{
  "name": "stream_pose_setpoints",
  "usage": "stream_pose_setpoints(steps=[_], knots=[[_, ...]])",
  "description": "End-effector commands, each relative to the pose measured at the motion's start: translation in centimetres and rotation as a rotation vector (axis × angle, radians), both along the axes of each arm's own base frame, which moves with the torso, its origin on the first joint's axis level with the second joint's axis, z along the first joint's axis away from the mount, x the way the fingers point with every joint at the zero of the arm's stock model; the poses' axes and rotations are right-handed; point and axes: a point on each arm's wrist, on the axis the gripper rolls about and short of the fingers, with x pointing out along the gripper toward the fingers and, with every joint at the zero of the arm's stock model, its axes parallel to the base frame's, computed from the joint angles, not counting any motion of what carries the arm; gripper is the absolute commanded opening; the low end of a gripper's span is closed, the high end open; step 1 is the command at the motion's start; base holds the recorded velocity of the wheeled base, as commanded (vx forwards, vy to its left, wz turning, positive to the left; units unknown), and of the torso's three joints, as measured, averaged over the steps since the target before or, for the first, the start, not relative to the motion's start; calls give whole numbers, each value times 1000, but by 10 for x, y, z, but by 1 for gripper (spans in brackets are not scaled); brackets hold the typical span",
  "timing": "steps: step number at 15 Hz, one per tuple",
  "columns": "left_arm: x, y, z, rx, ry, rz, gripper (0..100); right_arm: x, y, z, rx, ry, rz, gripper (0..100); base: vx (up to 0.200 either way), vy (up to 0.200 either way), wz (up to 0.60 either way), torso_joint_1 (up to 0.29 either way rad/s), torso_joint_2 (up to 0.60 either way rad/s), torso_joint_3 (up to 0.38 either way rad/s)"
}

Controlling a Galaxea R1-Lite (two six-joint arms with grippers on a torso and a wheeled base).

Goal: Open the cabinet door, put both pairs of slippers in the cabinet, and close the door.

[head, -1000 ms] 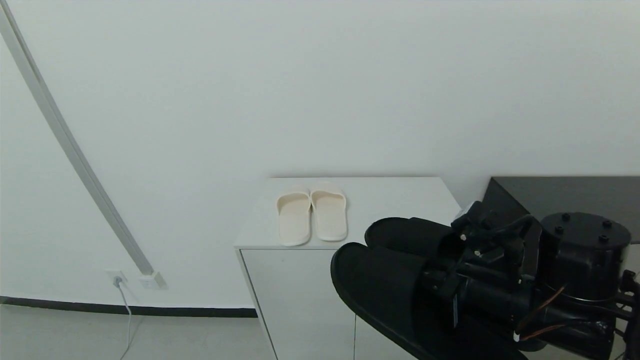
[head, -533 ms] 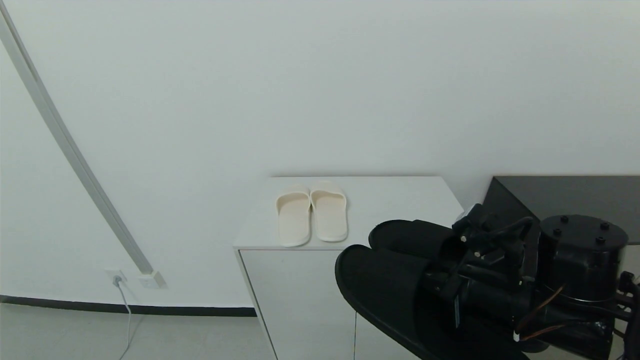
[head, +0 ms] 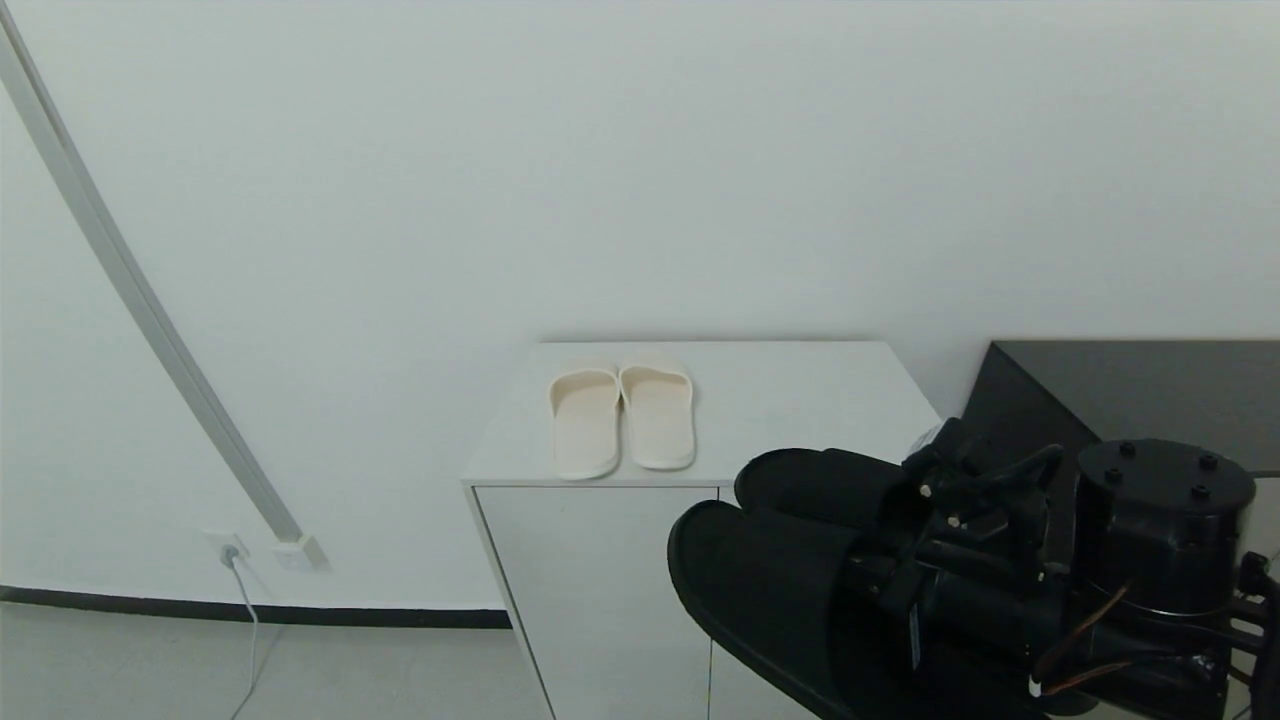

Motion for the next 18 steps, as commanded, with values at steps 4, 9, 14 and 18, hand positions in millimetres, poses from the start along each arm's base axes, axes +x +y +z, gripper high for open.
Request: stream_pose_setpoints(steps=[4, 9, 14, 18], knots=[[0, 0, 0, -1, 0, 0, 0, -1, 1, -1, -4, 3, 5, 0, 0, 0, 0, -162, 367, 207], [0, 0, 0, 2, 0, 2, 0, -2, 2, -2, -5, 4, 14, 0, 0, 0, 0, -193, 451, 250], [0, 0, 0, 5, 0, 2, 0, -4, 1, -8, -19, 22, 17, 0, 0, 0, 0, -228, 548, 321], [0, 0, 0, 5, 3, -3, 0, -6, 5, -15, -42, 43, 31, 0, 0, 0, 0, -202, 525, 319]])
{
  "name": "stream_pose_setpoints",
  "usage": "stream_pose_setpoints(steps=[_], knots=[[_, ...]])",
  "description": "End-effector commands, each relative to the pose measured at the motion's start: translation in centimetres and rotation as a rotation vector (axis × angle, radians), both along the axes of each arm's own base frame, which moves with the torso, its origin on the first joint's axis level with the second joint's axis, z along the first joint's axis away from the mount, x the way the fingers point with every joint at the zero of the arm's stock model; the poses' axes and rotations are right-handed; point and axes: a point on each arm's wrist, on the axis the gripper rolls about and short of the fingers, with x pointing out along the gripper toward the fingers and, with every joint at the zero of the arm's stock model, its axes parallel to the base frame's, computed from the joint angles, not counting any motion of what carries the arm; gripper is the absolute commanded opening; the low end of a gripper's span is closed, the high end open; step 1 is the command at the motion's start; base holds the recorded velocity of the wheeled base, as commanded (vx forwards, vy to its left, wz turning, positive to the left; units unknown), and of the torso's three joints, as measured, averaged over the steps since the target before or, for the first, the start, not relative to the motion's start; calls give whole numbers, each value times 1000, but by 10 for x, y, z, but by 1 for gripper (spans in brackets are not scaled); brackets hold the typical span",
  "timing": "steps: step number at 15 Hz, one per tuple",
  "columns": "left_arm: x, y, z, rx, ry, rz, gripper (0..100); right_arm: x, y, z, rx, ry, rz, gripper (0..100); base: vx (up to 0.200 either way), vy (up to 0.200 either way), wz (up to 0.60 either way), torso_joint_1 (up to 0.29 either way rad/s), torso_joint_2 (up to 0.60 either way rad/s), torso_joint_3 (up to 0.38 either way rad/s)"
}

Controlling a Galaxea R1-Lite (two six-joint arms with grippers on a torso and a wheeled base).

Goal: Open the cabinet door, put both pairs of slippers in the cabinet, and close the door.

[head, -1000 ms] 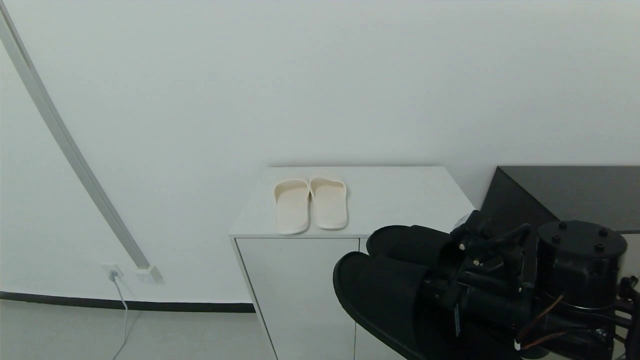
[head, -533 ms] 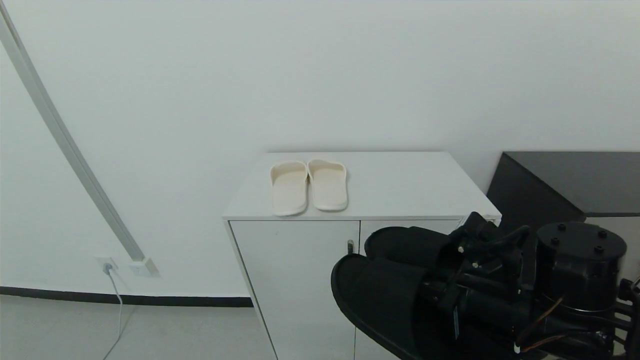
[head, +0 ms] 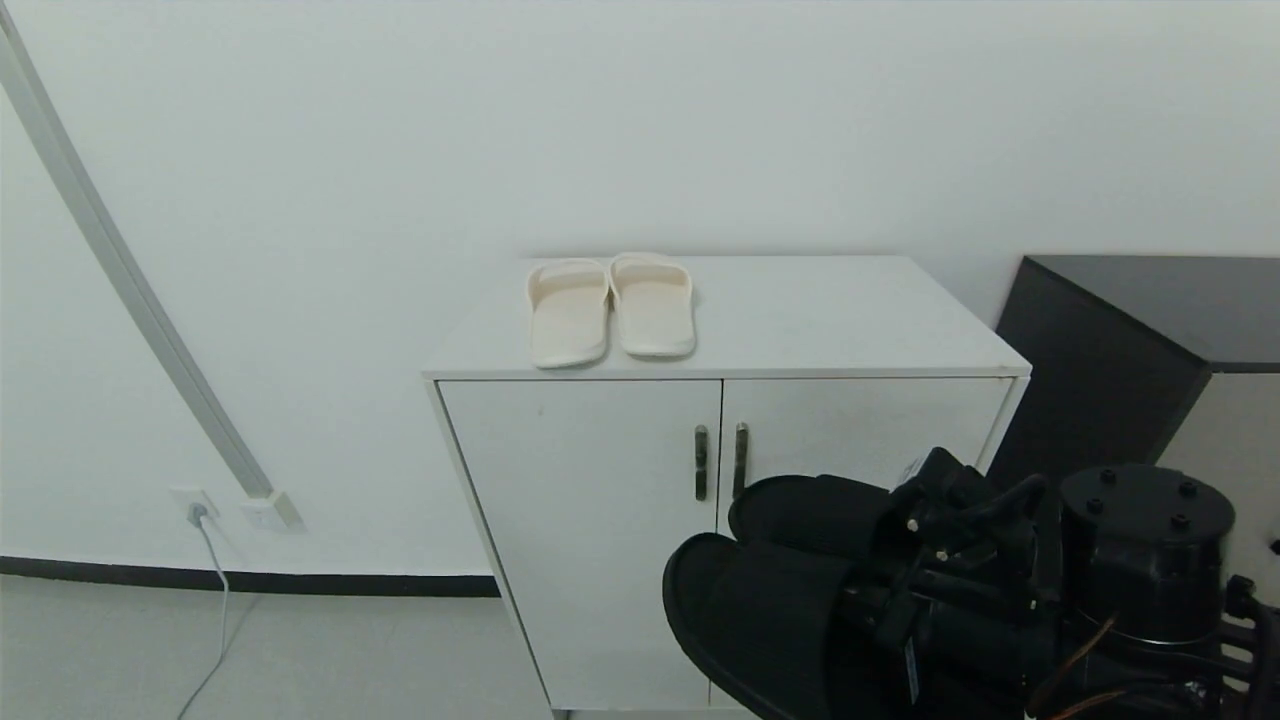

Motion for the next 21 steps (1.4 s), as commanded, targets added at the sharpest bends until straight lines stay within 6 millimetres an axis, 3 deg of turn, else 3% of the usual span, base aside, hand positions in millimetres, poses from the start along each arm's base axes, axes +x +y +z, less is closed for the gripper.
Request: stream_pose_setpoints(steps=[1, 13, 21], knots=[[0, 0, 0, -1, 0, 1, 100, 1, 2, -3, -9, 8, 5, 0, 0, 0, 0, -178, 520, 320], [0, 0, 0, 0, 0, 0, 100, -2, 2, -5, -16, 2, 13, 0, 0, 0, 0, -145, 474, 328], [0, 0, 0, 48, 3, -16, 100, -7, -1, -7, -16, -6, 15, 0, 0, 0, 0, -31, 365, 331]])
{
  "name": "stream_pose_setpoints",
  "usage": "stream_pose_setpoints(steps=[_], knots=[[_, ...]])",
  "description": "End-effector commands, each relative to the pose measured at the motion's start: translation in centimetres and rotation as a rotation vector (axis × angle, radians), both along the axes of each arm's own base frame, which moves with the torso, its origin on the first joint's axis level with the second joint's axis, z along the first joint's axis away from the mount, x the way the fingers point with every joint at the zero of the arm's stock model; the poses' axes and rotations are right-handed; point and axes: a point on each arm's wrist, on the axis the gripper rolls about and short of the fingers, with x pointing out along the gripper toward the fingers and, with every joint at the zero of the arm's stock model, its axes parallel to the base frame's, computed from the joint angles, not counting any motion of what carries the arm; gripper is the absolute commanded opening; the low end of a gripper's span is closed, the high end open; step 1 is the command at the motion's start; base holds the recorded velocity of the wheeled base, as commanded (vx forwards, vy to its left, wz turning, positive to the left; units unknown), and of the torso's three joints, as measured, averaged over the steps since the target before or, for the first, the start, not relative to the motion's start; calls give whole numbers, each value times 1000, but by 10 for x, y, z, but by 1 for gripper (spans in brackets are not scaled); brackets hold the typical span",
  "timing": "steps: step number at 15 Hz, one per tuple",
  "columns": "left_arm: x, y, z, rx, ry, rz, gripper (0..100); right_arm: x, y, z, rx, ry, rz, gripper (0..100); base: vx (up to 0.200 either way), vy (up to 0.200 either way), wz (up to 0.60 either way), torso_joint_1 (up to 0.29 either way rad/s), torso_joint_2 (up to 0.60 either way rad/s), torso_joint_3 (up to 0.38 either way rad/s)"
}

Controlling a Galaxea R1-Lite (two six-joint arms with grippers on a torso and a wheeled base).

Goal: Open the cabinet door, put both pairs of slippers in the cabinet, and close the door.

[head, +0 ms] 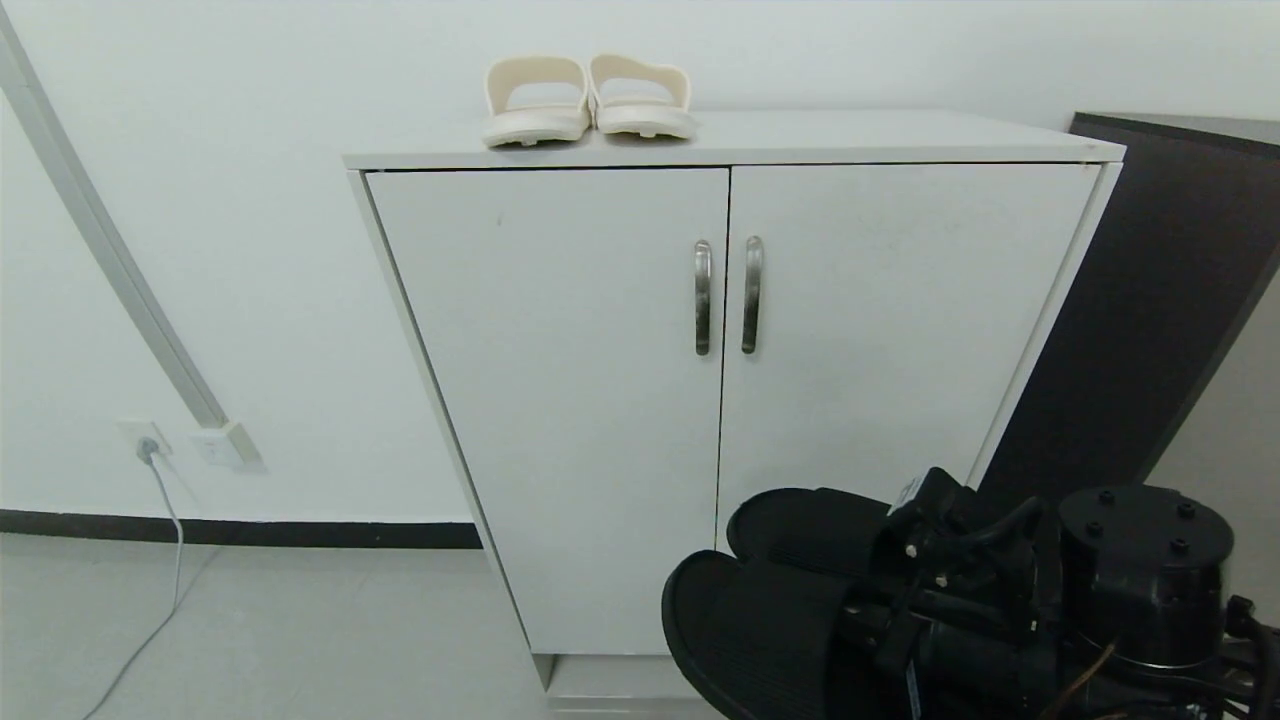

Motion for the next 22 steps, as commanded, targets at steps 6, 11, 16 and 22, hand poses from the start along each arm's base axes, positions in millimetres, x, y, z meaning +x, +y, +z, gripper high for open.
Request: stream_pose_setpoints(steps=[6, 11, 16, 22], knots=[[2, 0, 3, -4, 23, -10, 100, -1, -1, -1, -5, 1, 2, 0, 0, 0, 0, 0, 11, 8], [27, -5, 68, -196, 129, -209, 100, -3, -1, -2, -20, -8, 17, 0, 0, 0, 0, 0, 0, 0], [82, -10, 90, -218, 205, -417, 100, -6, -2, -4, -16, -11, 24, 0, 0, 0, 0, 0, 0, 0], [133, -36, 124, -197, 217, -663, 100, -8, 0, -5, -19, -9, 33, 0, 0, 0, 0, 0, 0, 0]])
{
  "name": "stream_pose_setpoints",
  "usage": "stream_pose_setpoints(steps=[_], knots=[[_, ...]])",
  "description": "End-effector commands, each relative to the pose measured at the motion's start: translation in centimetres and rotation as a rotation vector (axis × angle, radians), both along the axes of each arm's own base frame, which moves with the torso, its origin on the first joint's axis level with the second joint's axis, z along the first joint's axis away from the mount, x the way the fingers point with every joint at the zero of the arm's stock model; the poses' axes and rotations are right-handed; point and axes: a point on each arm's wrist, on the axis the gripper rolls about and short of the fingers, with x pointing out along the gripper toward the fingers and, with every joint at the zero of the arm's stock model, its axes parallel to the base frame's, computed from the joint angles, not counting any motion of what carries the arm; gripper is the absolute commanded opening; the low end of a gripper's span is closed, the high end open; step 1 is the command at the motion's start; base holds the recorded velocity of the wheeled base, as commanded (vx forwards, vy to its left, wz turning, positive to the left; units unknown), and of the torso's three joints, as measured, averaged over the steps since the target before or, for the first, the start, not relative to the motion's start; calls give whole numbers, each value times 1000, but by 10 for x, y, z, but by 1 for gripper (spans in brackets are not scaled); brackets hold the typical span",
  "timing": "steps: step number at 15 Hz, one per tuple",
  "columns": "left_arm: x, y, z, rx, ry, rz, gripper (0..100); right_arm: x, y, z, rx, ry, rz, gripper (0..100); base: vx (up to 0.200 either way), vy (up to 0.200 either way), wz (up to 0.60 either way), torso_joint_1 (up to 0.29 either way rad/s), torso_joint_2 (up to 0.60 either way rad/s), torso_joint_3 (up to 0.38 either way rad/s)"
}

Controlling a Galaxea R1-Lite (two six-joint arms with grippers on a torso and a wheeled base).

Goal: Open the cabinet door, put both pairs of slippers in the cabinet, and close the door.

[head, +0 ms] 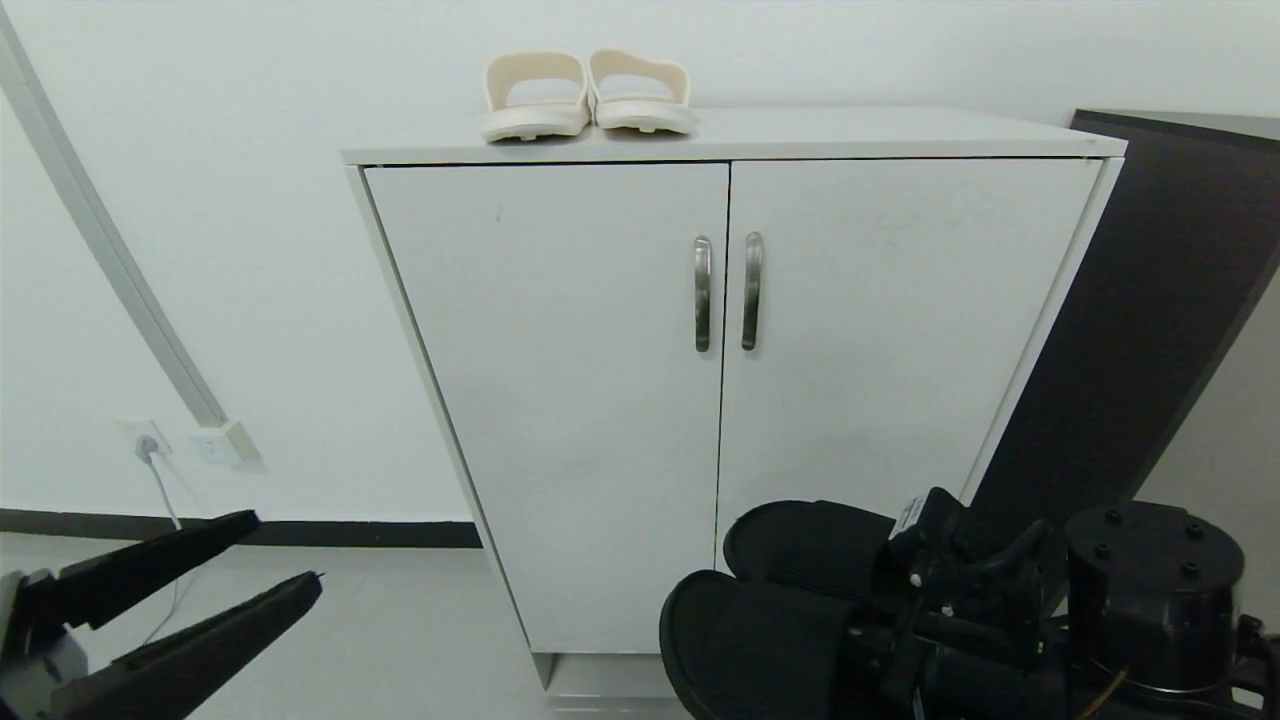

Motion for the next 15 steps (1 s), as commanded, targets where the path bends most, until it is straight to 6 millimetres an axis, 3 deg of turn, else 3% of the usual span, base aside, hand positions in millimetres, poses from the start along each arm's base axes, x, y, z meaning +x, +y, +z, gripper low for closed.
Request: stream_pose_setpoints(steps=[1, 6, 8, 9, 10, 12, 15], knots=[[26, -16, 10, 9, 42, -91, 100, 0, 0, 0, -1, 1, 2, 0, 0, 0, 0, 0, 0, 0], [59, -58, 41, 3, 26, -278, 100, 1, 1, -2, -5, 6, 0, 0, 0, 0, 0, 0, 0, 0], [74, -76, 44, -3, 38, -327, 100, 0, 1, -3, -7, 8, 0, 0, 0, 0, 0, 0, 0, 0], [85, -97, 43, -25, 36, -391, 100, 1, 1, -3, -9, 10, 0, 0, 0, 0, 0, 0, 0, 0], [85, -97, 43, -25, 36, -391, 100, 1, 1, -3, -9, 10, 0, 0, 0, 0, 0, 0, 0, 0], [107, -146, 42, -97, -4, -498, 100, 0, 0, -4, -13, 13, 4, 0, 0, 0, 0, 0, 0, 0], [125, -176, 52, -135, -20, -547, 100, -2, -1, -6, -17, 17, 4, 0, 0, 0, 0, 0, 0, 0]])
